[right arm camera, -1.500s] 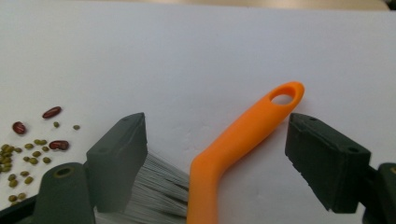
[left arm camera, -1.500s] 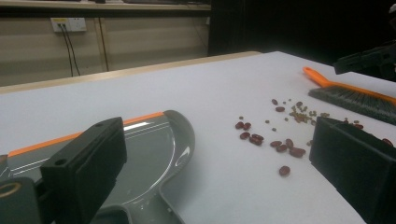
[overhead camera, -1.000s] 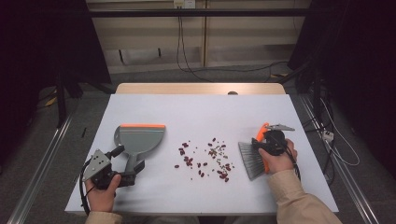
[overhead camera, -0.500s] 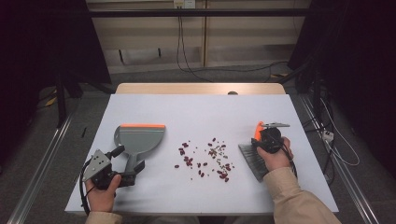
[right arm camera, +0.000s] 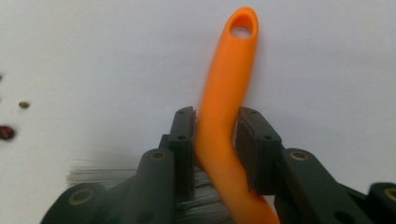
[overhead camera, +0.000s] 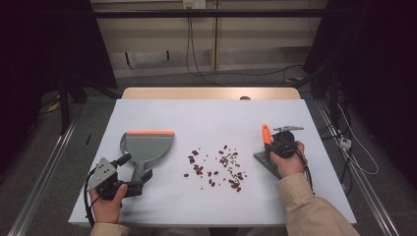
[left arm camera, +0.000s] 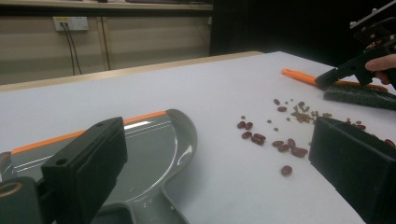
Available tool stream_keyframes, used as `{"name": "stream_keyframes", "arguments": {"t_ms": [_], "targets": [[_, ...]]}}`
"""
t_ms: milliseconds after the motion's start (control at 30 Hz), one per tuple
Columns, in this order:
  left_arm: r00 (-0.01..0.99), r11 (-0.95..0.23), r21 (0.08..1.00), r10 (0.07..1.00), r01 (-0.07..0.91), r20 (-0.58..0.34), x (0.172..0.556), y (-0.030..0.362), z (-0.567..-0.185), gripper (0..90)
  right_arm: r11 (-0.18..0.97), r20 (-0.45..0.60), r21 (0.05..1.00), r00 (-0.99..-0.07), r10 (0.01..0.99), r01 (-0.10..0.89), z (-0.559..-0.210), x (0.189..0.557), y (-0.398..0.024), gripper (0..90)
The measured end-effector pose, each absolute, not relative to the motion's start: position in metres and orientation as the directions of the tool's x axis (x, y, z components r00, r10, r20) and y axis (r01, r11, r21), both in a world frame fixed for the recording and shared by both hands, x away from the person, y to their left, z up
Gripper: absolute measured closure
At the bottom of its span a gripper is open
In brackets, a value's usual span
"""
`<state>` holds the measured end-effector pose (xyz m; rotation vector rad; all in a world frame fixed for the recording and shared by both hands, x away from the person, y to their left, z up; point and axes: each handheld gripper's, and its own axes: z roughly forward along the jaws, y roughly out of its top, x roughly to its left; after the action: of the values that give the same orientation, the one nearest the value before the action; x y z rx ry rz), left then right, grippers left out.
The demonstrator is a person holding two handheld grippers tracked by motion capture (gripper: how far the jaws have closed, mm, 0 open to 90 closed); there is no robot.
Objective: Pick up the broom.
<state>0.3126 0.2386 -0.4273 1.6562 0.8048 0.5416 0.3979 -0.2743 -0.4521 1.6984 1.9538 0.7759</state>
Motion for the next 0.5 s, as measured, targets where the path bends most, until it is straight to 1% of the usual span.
{"name": "stream_keyframes", "arguments": {"t_ms": [200,233,300,433,500], "targets": [[0.657,-0.104,0.970,0.751,0.219,-0.068,0.3126,0.2393,-0.4275,4.3,0.060,0.065,0.670,-0.138,0.988,0.740,-0.4536,0.4051,-0.2769,67.1],[0.659,-0.100,0.970,0.749,0.221,-0.073,0.3135,0.2396,-0.4278,4.2,0.053,0.072,0.667,-0.135,0.988,0.743,-0.4532,0.4042,-0.2774,64.8],[0.656,-0.096,0.970,0.751,0.222,-0.076,0.3134,0.2396,-0.4273,4.2,0.053,0.064,0.659,-0.126,0.990,0.750,-0.4523,0.4031,-0.2782,57.3],[0.658,-0.099,0.971,0.749,0.218,-0.071,0.3126,0.2391,-0.4268,4.2,0.041,0.083,0.655,-0.126,0.988,0.754,-0.4528,0.4026,-0.2797,54.2],[0.659,-0.101,0.970,0.749,0.220,-0.072,0.3129,0.2385,-0.4270,4.2,0.066,0.055,0.654,-0.134,0.989,0.754,-0.4535,0.4026,-0.2766,53.2]]}}
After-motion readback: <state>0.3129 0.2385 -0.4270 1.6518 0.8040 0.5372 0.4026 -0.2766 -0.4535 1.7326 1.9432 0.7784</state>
